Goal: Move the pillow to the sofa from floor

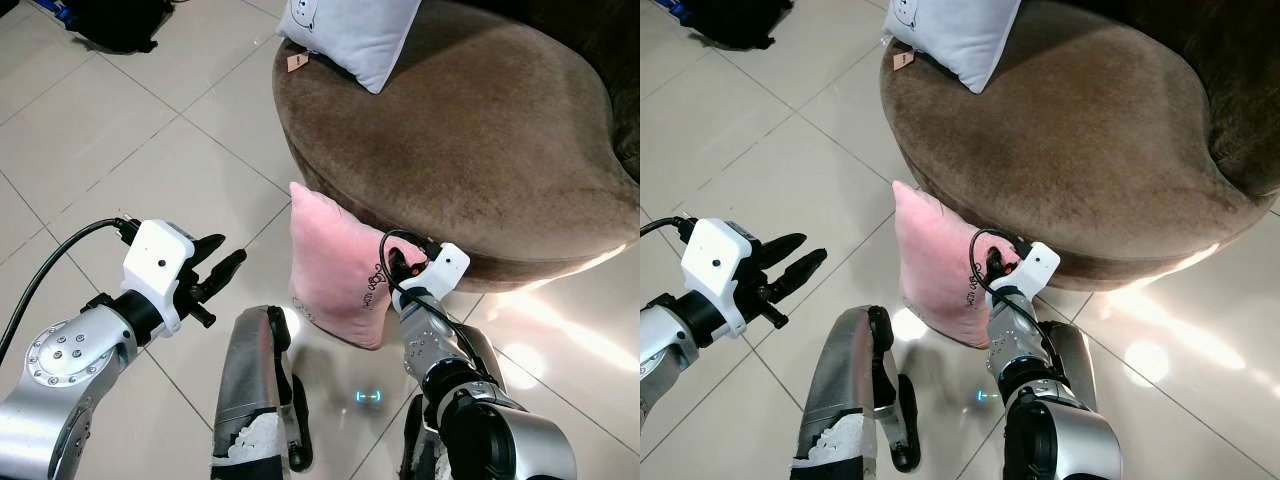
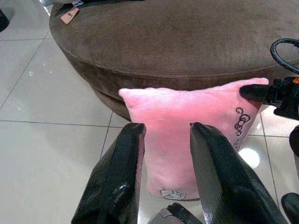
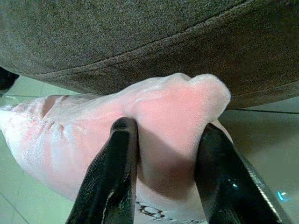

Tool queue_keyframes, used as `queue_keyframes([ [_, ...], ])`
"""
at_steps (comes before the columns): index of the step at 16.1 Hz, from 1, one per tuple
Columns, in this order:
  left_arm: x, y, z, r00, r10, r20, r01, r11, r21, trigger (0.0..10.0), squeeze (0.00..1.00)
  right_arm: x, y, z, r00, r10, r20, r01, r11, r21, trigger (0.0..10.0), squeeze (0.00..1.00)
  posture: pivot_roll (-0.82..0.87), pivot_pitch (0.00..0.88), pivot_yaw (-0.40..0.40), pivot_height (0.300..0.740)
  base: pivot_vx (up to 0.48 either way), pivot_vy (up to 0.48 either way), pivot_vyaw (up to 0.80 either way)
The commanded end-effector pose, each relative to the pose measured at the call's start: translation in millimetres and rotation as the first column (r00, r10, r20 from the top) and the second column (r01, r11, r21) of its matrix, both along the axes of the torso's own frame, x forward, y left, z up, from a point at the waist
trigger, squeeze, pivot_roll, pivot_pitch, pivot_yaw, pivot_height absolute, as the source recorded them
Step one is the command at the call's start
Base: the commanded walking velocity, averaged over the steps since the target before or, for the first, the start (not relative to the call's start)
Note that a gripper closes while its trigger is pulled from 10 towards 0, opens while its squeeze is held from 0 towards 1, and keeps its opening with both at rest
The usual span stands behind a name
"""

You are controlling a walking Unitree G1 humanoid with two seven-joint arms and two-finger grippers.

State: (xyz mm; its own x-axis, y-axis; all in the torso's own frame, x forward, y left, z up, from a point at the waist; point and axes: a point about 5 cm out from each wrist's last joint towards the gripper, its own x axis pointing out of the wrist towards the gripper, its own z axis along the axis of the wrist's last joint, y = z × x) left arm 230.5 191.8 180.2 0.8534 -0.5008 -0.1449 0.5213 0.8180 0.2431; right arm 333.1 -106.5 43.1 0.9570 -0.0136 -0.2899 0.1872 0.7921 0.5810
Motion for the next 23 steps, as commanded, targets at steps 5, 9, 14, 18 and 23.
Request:
queue_keyframes([
  [5,-3.8,2.1,-3.3,1.000,-0.004,-0.028,0.004,1.000,0.010,10.0,0.00,-3.0,15.8,-2.0,0.999,0.044,-0.006,-0.044,0.999,0.016,0.0,0.00,0.33,0.328,0.133,0.528,0.000,0.000,0.00],
  [9,-4.3,1.8,-4.2,0.999,-0.006,-0.032,0.007,1.000,0.010,10.0,0.00,-3.2,15.6,-2.3,0.999,0.047,-0.006,-0.046,0.999,0.016,0.0,0.00,0.33,0.326,0.132,0.528,0.000,0.000,0.00],
  [14,-10.0,-2.5,-9.5,0.996,-0.050,-0.079,0.049,0.999,-0.015,10.0,0.00,-3.0,16.2,-1.8,0.998,0.056,0.001,-0.056,0.998,0.018,0.0,0.00,0.32,0.317,0.122,0.528,0.000,0.000,0.00],
  [18,-8.1,-2.4,-15.3,0.997,-0.024,-0.079,0.022,1.000,-0.020,10.0,0.00,0.3,24.1,4.9,0.991,0.126,0.053,-0.128,0.991,0.035,0.0,0.00,0.30,0.284,0.093,0.528,0.000,0.000,0.00],
  [23,-2.6,0.4,-19.7,0.998,0.035,-0.057,-0.039,0.997,-0.068,10.0,0.00,5.7,49.1,46.6,0.861,0.347,0.372,-0.408,0.908,0.096,0.0,0.00,0.23,0.213,0.041,0.528,0.000,0.000,0.00],
])
